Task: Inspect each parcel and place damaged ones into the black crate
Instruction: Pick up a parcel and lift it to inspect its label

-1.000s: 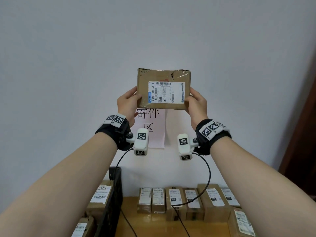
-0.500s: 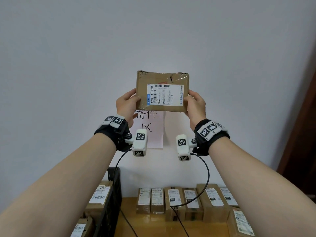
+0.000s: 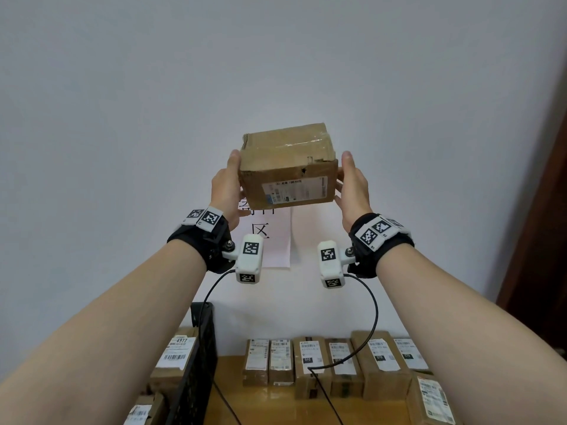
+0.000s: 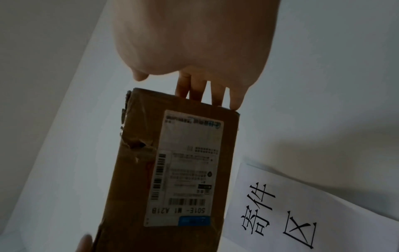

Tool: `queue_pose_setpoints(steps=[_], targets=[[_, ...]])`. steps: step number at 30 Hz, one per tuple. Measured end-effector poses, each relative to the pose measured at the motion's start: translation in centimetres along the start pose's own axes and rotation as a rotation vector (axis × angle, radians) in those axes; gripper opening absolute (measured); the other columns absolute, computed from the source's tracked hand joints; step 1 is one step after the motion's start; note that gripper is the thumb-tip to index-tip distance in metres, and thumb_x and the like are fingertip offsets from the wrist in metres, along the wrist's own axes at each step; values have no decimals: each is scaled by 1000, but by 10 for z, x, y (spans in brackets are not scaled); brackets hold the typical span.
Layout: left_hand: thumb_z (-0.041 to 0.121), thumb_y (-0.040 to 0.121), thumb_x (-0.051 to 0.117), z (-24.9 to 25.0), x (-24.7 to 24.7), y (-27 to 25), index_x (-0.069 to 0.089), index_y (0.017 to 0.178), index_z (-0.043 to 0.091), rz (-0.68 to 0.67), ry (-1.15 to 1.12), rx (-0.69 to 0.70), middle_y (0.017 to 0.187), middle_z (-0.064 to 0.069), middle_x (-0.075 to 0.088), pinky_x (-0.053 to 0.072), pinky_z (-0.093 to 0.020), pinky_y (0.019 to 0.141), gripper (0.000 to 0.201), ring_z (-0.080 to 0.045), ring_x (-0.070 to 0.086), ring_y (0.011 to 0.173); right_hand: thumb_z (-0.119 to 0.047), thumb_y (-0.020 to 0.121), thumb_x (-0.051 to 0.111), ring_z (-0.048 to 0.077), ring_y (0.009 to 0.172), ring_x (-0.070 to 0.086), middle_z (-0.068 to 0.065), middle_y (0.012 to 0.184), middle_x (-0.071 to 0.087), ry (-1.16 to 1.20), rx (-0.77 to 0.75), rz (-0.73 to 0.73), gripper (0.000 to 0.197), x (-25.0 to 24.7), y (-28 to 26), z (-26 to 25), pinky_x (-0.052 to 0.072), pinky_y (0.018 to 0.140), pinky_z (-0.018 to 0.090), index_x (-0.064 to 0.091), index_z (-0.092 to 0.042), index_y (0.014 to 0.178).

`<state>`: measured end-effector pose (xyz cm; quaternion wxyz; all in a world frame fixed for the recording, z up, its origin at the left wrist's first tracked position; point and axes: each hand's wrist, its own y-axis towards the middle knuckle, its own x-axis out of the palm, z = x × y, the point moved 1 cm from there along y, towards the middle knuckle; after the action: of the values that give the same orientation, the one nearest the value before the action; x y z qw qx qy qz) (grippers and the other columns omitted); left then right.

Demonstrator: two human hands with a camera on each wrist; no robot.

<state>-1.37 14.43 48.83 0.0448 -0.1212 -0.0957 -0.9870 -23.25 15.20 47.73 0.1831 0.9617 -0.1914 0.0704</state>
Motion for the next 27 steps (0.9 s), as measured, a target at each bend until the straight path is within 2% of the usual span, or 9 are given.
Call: queue_pose_setpoints(steps=[3, 6, 9, 11, 15, 18, 25, 27], targets=[[47, 100, 60, -1, 3, -1, 58, 130, 23, 29, 30, 51, 110, 2, 65, 55, -32, 57, 38, -16, 65, 91, -54, 101, 55, 7, 89, 65, -7, 102, 70, -33, -37, 11, 39, 2, -5, -3, 45, 73, 25, 61, -18, 113], [36, 100, 63, -3, 5, 0, 63, 132, 28, 23, 24, 98, 100, 8, 67, 58, -36, 64, 32, -11, 64, 82, -33, 100, 56, 8, 93, 63, -6, 110, 68, 2, -65, 16, 30, 2, -6, -4, 47, 78, 23, 62, -26, 129], [27, 99, 66, -4, 5, 1, 67, 126, 28, -16, -15, 142, 96, 11, 71, 60, -36, 73, 27, -3, 66, 75, -17, 97, 47, 11, 106, 64, -6, 116, 71, 18, -81, -1, 38, 0, -5, -2, 50, 86, 23, 69, -35, 122], [21, 98, 68, -4, 5, 2, 69, 125, 26, -40, -45, 164, 100, 11, 72, 57, -36, 78, 27, -3, 66, 79, -11, 96, 42, 12, 113, 67, -6, 118, 74, 32, -88, -1, 43, 0, -4, 1, 53, 94, 26, 73, -35, 114], [17, 96, 69, -5, 5, 5, 70, 126, 25, -47, -74, 162, 105, 10, 72, 53, -40, 88, 31, -8, 65, 89, -6, 93, 41, 13, 104, 68, -3, 110, 74, 46, -95, 22, 43, 0, -2, 5, 57, 96, 31, 73, -33, 106], [17, 95, 70, -5, 5, 6, 70, 126, 24, -38, -71, 159, 105, 9, 71, 53, -42, 90, 32, -9, 64, 90, -6, 94, 42, 15, 104, 69, 0, 111, 74, 61, -94, 13, 42, 1, -1, 5, 55, 86, 27, 72, -34, 104], [18, 95, 71, -8, 4, 12, 69, 128, 23, -34, -69, 157, 105, 9, 72, 56, -45, 94, 34, -7, 65, 86, -6, 96, 41, 12, 95, 67, 2, 117, 75, 60, -92, 9, 41, 4, -2, 4, 50, 72, 18, 70, -33, 105], [27, 96, 70, -9, 3, 15, 71, 124, 24, -43, -72, 143, 103, 8, 72, 56, -44, 94, 28, -11, 66, 89, -6, 95, 40, 12, 94, 68, 2, 116, 75, 63, -91, 7, 41, 4, -2, 3, 51, 67, 16, 70, -32, 106]])
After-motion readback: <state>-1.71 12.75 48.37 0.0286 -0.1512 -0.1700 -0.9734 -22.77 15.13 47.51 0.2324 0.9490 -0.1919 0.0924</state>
